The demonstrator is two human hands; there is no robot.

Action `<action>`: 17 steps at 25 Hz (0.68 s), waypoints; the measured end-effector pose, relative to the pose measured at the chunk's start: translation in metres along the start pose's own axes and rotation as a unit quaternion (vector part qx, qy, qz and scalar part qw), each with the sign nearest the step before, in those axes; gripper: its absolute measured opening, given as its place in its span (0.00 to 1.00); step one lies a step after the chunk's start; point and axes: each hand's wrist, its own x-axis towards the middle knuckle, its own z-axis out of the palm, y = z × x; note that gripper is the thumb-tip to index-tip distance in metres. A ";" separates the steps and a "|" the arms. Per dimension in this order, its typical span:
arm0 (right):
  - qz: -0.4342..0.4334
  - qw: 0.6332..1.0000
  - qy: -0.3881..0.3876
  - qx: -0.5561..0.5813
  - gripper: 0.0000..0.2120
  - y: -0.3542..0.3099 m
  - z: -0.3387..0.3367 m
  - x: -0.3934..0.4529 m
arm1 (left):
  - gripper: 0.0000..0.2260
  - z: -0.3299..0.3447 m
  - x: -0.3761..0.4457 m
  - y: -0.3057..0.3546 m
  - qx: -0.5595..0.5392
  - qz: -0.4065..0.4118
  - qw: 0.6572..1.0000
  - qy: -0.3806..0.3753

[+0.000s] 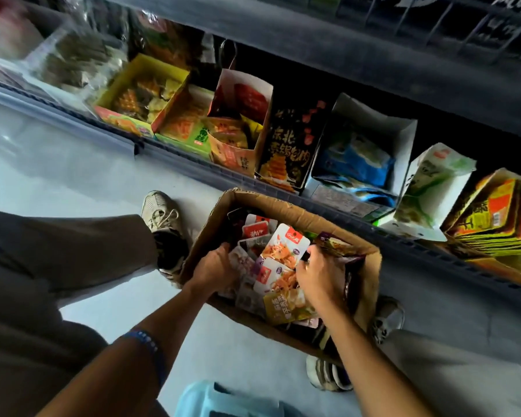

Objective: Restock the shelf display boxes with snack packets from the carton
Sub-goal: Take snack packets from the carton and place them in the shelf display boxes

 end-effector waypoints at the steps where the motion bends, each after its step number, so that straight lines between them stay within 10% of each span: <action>1: 0.073 0.995 -0.040 0.050 0.21 -0.008 0.004 0.007 | 0.26 0.002 0.002 -0.005 -0.024 0.000 1.000 0.000; 4: 0.152 0.967 -0.146 0.146 0.24 -0.020 0.018 0.023 | 0.19 0.002 0.004 -0.011 -0.156 -0.015 0.986 -0.055; 10: 0.134 0.858 -0.078 0.490 0.08 -0.027 0.001 0.038 | 0.07 -0.040 0.008 0.021 -0.375 -0.080 0.921 0.062; 15: -0.032 0.974 0.174 0.142 0.15 -0.016 -0.024 0.029 | 0.07 -0.055 -0.003 0.053 -0.424 -0.025 0.901 0.086; 17: -0.160 0.973 0.099 0.130 0.28 -0.018 -0.021 0.015 | 0.10 -0.055 -0.007 0.066 -0.425 -0.025 0.903 0.059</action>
